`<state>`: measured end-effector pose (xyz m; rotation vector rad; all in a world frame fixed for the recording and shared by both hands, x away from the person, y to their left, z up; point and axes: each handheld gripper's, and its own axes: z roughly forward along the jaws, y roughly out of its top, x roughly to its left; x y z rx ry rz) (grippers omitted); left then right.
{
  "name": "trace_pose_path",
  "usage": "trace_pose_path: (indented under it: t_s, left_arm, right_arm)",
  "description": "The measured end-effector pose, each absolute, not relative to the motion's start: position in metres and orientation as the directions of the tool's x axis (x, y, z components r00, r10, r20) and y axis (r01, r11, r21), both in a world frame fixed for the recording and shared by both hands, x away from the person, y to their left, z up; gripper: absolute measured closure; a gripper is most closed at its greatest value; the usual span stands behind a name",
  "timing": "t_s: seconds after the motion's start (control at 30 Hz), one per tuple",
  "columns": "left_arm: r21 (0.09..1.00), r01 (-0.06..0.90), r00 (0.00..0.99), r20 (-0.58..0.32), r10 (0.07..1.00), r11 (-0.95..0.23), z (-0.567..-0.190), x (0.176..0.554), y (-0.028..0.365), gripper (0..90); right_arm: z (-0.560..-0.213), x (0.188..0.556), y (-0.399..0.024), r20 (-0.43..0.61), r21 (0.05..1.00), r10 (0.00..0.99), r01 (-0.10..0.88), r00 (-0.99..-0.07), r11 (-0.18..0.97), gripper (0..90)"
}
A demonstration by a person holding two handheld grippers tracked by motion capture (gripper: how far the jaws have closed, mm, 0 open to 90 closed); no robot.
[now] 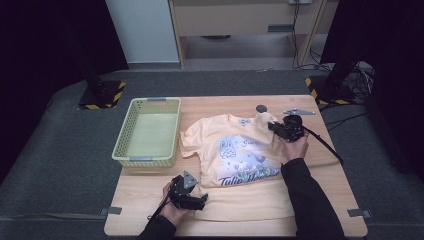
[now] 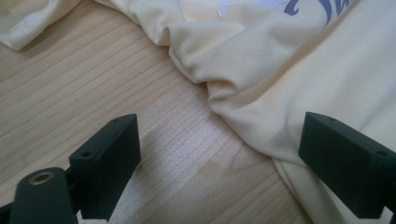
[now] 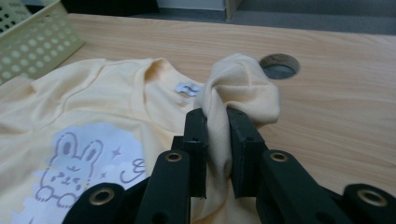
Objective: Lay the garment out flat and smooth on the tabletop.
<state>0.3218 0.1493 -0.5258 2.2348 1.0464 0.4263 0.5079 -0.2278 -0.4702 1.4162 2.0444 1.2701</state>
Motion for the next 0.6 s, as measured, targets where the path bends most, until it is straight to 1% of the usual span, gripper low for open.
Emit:
trace_pose_path:
  t_s: [0.13, 0.23, 0.47, 0.6]
  left_arm:
    - [0.659, 0.572, 0.633, 0.025, 0.774, -0.489, -0.526, 0.322, 0.149, 12.0]
    - [0.659, 0.572, 0.633, 0.024, 0.774, -0.489, -0.526, 0.322, 0.149, 12.0]
    - [0.658, 0.572, 0.634, 0.025, 0.773, -0.491, -0.526, 0.322, 0.149, 12.0]
    - [0.658, 0.573, 0.633, 0.023, 0.774, -0.488, -0.526, 0.322, 0.149, 12.0]
  right_arm:
    - [-0.467, 0.5, -0.204, 0.154, 0.828, 0.853, 0.536, -0.498, 0.164, 78.8]
    - [-0.471, 0.494, -0.187, 0.127, 0.827, 0.836, 0.522, -0.534, 0.208, 78.2]
    - [-0.499, 0.484, -0.16, 0.097, 0.797, 0.806, 0.53, -0.584, 0.289, 75.1]
    - [-0.514, 0.479, -0.148, 0.086, 0.783, 0.79, 0.531, -0.608, 0.324, 69.1]
